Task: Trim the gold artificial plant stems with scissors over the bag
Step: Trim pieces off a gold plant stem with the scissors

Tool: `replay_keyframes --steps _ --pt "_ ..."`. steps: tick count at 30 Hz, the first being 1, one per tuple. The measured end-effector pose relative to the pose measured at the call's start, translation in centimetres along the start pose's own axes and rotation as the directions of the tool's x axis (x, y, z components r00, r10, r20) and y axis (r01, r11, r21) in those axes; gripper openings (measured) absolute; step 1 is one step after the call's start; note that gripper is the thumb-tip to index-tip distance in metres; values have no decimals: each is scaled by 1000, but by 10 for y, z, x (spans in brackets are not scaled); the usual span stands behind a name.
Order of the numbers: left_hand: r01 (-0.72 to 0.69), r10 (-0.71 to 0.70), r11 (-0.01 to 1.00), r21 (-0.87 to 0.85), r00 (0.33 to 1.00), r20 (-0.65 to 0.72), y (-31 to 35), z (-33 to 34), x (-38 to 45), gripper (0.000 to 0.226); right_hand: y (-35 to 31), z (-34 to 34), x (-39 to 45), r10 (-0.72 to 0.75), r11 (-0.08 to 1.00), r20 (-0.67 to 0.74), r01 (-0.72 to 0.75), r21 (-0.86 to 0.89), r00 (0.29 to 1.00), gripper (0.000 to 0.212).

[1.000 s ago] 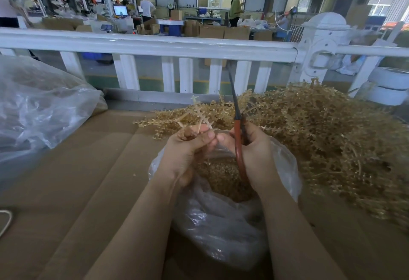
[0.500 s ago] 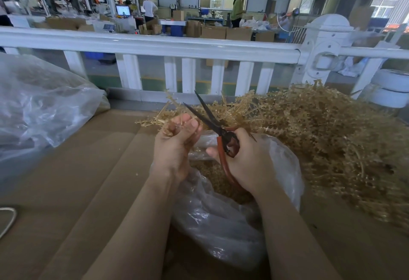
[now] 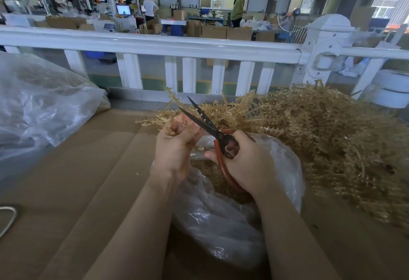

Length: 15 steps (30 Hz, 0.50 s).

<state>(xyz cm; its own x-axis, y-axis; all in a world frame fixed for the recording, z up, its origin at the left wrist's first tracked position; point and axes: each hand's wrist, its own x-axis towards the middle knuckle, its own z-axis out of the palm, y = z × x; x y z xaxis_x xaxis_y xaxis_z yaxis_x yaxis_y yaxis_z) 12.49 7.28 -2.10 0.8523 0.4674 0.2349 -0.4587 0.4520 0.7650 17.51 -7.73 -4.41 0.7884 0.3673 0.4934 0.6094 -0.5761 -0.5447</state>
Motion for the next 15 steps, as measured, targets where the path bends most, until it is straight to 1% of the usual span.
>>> replay_keyframes --steps 4,8,12,14,15 --pt "26 -26 999 -33 1000 -8 0 -2 1 11 -1 0 0 -5 1000 -23 5 3 1000 54" --pt "44 -44 998 -37 999 1 1 -1 1 14 -1 0 0 -22 1000 -38 23 11 999 53" --pt "53 -53 997 -52 998 -16 2 0 0 15 -1 2 -1 -3 999 -19 3 38 1000 51" --pt "61 -62 996 -59 998 -28 2 0 0 11 -1 3 -1 8 999 -22 -7 50 1000 55" --pt "62 -64 996 -65 997 -34 3 0 0 12 0 3 -1 11 998 -27 -10 55 1000 58"
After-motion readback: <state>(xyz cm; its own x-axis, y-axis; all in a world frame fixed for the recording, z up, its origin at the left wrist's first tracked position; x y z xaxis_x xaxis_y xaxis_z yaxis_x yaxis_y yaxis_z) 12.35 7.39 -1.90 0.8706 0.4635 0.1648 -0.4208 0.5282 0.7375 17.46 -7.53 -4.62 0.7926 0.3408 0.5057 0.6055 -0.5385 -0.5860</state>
